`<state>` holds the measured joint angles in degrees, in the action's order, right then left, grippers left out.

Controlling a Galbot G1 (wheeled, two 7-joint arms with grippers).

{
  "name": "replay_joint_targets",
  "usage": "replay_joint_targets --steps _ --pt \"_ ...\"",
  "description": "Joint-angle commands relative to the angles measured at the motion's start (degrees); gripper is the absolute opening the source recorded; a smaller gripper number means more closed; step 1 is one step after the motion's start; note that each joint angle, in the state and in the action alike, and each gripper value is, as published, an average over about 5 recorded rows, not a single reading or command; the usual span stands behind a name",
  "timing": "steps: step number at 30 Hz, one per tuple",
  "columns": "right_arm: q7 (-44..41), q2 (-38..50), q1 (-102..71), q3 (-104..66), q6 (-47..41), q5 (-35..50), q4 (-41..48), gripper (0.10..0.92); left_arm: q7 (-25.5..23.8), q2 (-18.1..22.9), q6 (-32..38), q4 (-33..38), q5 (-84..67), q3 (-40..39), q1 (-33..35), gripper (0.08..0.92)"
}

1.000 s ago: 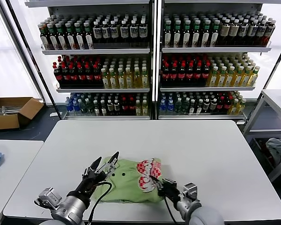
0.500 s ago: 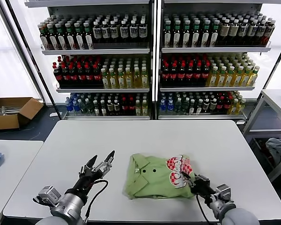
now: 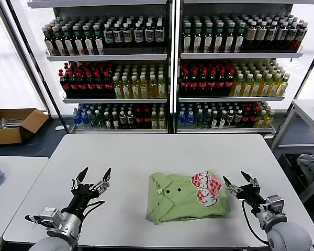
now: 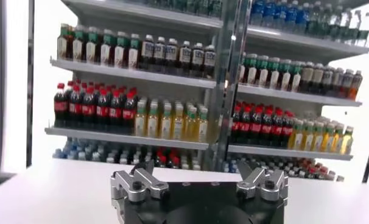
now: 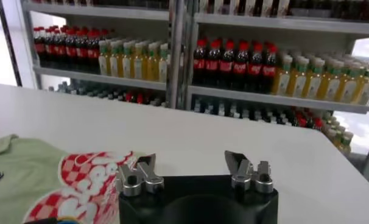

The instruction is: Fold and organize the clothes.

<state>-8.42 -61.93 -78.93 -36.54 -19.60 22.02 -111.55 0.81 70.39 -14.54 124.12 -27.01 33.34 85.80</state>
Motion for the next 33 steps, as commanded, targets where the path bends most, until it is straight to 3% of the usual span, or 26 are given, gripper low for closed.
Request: replay_joint_targets --steps 1,14,22,27,33 --pt "6.19 -7.61 8.95 16.34 -3.77 -5.39 0.43 0.797 -3.42 0.70 3.23 -3.09 9.14 0.95 0.46 0.823" --pt "10.71 -9.35 8.71 21.37 -8.62 -5.57 7.30 0.823 -3.59 1.50 5.18 -4.54 9.49 1.19 2.60 0.823" --pt "13.66 -8.26 4.98 18.34 -5.81 -2.51 -5.43 0.823 -3.50 1.50 5.12 -4.58 9.25 1.18 2.59 0.823" --pt "11.50 -6.61 -3.45 14.29 -2.73 -6.35 -13.32 0.823 -3.43 1.60 5.42 -4.35 9.05 1.28 3.15 0.823" --pt "10.08 -7.49 -16.51 9.51 0.64 -9.78 -11.95 0.823 -3.36 2.12 5.98 -4.66 9.05 1.05 3.54 0.823"
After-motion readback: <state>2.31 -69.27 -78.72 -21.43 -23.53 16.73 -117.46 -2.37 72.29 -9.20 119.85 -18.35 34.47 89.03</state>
